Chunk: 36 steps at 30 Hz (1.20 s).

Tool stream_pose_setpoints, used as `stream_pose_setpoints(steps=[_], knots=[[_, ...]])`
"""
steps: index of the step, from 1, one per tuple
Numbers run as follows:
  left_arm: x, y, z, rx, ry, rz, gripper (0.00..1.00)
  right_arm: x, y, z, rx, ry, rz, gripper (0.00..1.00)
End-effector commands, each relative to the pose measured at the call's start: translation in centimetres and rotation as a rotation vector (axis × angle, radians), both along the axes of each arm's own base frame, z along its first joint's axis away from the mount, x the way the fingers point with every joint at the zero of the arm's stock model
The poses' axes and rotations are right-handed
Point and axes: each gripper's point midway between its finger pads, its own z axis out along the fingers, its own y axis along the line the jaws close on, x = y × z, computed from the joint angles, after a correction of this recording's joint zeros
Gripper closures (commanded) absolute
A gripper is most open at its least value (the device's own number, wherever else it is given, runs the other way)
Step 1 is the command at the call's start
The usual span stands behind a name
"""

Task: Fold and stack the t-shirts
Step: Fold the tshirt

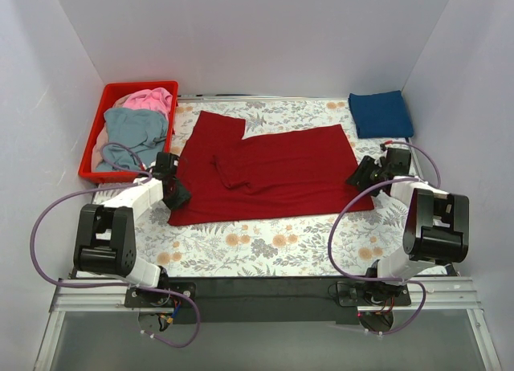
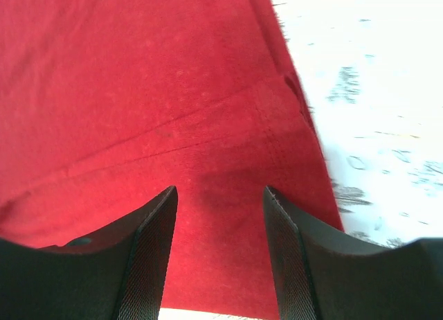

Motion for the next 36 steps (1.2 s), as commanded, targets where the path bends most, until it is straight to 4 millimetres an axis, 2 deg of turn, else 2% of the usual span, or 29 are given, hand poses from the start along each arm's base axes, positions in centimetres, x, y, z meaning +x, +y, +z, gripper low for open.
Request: stream_pose_setpoints(steps=[1,3,4,6,7,9,10,11,13,14,17,20,24,30,36], knots=[[0.2,-0.1,1.4,0.017,0.001,-0.041,0.68,1.0,3.1,2.8,-0.041,-0.099,0.178,0.40],[1.1,-1.3,2.7,0.019,-0.038,-0.090,0.66,1.5,5.3,4.0,-0.061,-0.154,0.286,0.40],[2.0,-1.8,3.9,0.020,-0.075,-0.103,0.65,2.0,7.9,5.3,-0.064,-0.201,0.371,0.40],[2.5,-3.2,5.0,0.022,-0.107,-0.146,0.65,2.2,10.6,6.2,-0.067,-0.246,0.490,0.41],[2.7,-3.7,5.4,0.023,-0.122,-0.159,0.64,2.4,13.1,7.4,-0.059,-0.284,0.565,0.41],[3.2,-5.4,6.2,0.021,-0.156,-0.207,0.64,2.1,16.3,7.5,-0.023,-0.306,0.686,0.41],[3.2,-5.9,6.0,0.020,-0.156,-0.226,0.64,2.0,18.8,8.6,-0.011,-0.339,0.758,0.41],[3.2,-6.3,5.7,0.017,-0.152,-0.239,0.64,1.9,20.2,7.7,0.002,-0.322,0.800,0.41],[3.2,-6.9,5.0,0.006,-0.139,-0.257,0.64,0.8,23.7,7.9,0.046,-0.337,0.917,0.42],[3.0,-6.9,4.2,0.010,-0.119,-0.260,0.64,1.1,25.3,7.9,0.072,-0.343,0.961,0.43],[3.3,-6.5,3.5,0.036,-0.116,-0.270,0.64,0.8,28.9,8.0,0.112,-0.353,1.051,0.43],[3.4,-6.0,2.7,0.072,-0.104,-0.272,0.64,0.1,31.4,6.9,0.143,-0.330,1.113,0.43],[3.1,-5.4,1.5,0.100,-0.083,-0.269,0.64,-0.9,33.2,5.4,0.168,-0.292,1.159,0.43],[1.6,-4.6,0.1,0.127,-0.025,-0.252,0.65,-1.3,34.3,3.1,0.177,-0.245,1.178,0.44],[0.7,-4.2,-0.4,0.132,-0.012,-0.251,0.65,-1.1,35.1,2.1,0.201,-0.224,1.195,0.53]])
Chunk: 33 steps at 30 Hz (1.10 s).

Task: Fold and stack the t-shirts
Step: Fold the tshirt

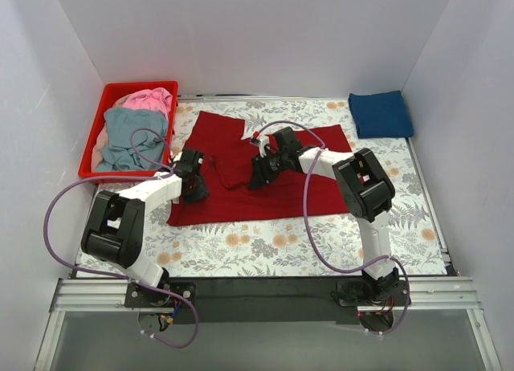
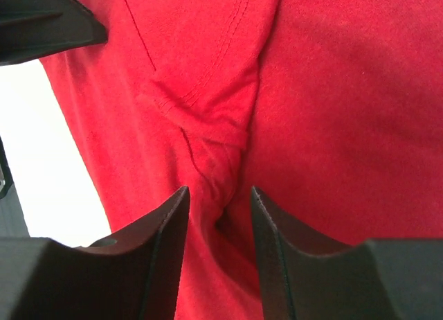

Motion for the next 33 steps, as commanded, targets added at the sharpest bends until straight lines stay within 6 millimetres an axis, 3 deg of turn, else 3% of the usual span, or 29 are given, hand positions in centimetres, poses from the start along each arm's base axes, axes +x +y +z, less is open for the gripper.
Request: stream_pose_setpoints(steps=[1,10,14,22,33], knots=[[-1.2,1.1,-0.5,0.043,0.023,0.013,0.65,0.4,1.4,1.2,0.048,-0.026,0.043,0.54],[-1.6,1.3,-1.2,0.049,0.045,0.019,0.66,0.4,2.0,1.2,0.070,-0.011,0.064,0.78],[-1.7,1.4,-1.2,0.054,0.045,0.019,0.66,0.7,2.0,1.6,0.066,-0.036,0.059,0.99],[-2.1,1.8,-1.5,0.072,0.061,0.032,0.66,2.6,1.4,2.4,0.034,-0.109,0.008,0.99],[-2.5,2.2,-2.0,0.090,0.085,0.040,0.66,3.3,0.5,1.4,-0.008,-0.128,-0.020,0.98]])
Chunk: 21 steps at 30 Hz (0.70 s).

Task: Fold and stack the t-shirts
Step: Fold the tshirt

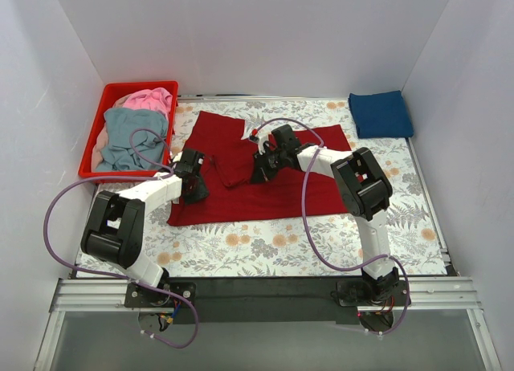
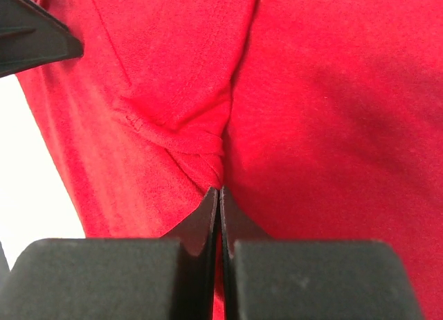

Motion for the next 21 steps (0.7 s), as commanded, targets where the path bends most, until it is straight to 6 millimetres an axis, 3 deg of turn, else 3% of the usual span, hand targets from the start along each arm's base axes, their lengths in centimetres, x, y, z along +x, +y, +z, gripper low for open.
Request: stream_pose_setpoints(steps=[1,6,12,15,19,21], knots=[[-2.5,1.9,-1.9,0.084,0.095,0.024,0.66,1.6,0.2,2.1,0.013,-0.092,-0.005,0.98],[-2.6,2.0,-2.0,0.086,0.099,0.027,0.66,2.4,0.4,3.2,0.019,-0.122,-0.008,0.98],[-2.8,2.1,-2.2,0.090,0.107,0.027,0.66,2.6,0.4,2.0,-0.005,-0.103,-0.016,0.96],[-2.7,2.1,-2.1,0.091,0.105,0.031,0.66,2.5,0.2,2.0,-0.011,-0.105,-0.022,0.89],[-2.4,1.7,-1.5,0.069,0.087,0.034,0.66,2.8,-0.1,3.8,-0.020,-0.128,-0.041,0.68],[-1.8,1.3,-0.5,0.043,0.052,0.033,0.66,3.2,-0.1,5.4,-0.015,-0.181,-0.035,0.64]])
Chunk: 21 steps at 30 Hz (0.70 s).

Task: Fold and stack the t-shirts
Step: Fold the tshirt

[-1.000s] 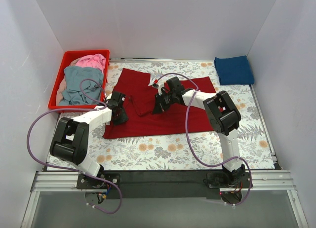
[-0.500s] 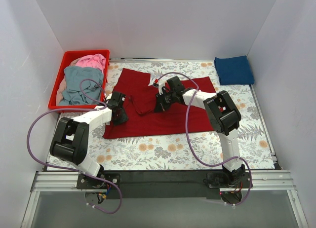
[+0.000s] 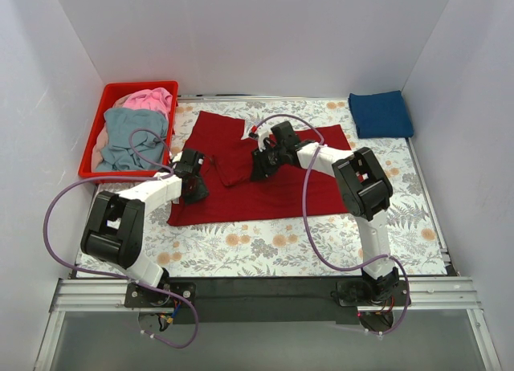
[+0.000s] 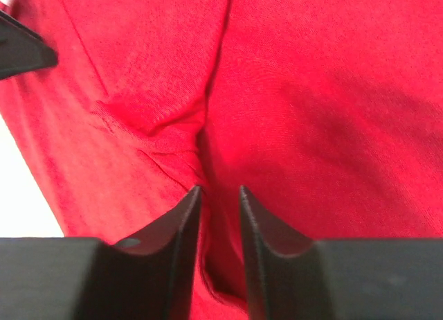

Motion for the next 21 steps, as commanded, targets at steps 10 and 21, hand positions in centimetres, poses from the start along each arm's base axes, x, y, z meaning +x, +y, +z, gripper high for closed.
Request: stream_pose_setpoints(steps=[10,21], knots=[[3.0,-3.2,6.5,-0.199,-0.156,0.010,0.45,1.1,-3.2,8.2,-0.035,-0.219,-0.137,0.37],[5.5,-8.1,5.0,-0.428,-0.096,0.011,0.40,-3.1,-8.7,9.4,-0.106,-0.260,-0.267,0.28]])
